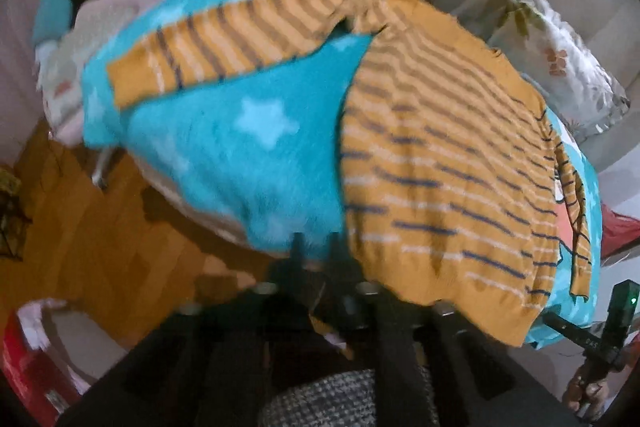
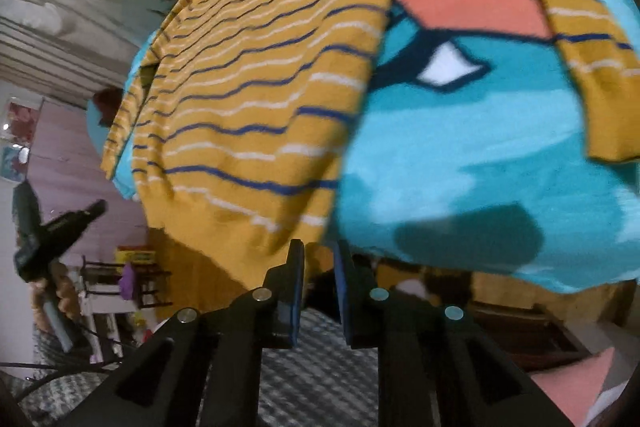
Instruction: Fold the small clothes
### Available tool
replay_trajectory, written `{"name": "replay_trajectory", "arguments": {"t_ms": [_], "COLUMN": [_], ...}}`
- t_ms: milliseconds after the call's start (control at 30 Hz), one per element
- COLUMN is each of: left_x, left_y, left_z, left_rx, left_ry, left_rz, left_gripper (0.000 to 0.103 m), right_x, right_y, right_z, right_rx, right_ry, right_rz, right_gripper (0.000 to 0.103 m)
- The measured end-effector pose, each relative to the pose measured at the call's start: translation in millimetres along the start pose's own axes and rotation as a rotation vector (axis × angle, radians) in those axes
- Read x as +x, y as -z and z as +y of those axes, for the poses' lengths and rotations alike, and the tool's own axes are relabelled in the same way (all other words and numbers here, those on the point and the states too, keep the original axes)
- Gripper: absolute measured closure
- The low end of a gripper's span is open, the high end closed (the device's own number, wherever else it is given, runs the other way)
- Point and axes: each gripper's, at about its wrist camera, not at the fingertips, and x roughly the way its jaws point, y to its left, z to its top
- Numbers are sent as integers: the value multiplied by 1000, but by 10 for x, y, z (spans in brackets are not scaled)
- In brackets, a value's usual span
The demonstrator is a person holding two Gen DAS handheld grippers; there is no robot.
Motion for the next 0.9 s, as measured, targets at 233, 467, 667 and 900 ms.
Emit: {"name": "replay_trajectory", "arguments": {"t_ms": [233, 467, 667, 900], "left_x": [74, 518, 917, 1268], "left_y": [-381, -459, -482, -513], "left_z": [-725, -1504, -1842, -1865], "left_rx": [124, 291, 349, 329], "left_ry": [-20, 30, 49, 24], "left_rz": [-58, -9, 54, 139], "left_gripper": [33, 31, 31, 31], "right_x": [-143, 12, 83, 249], "right_y": [-505, -927, -1062, -1149], "right_z": [-64, 37, 60, 215], "right_rx": [25, -36, -22, -58], "right_ry": [127, 355, 411, 422], "right_rz": [-142, -185, -143, -88], "right_gripper": [74, 67, 49, 14]}}
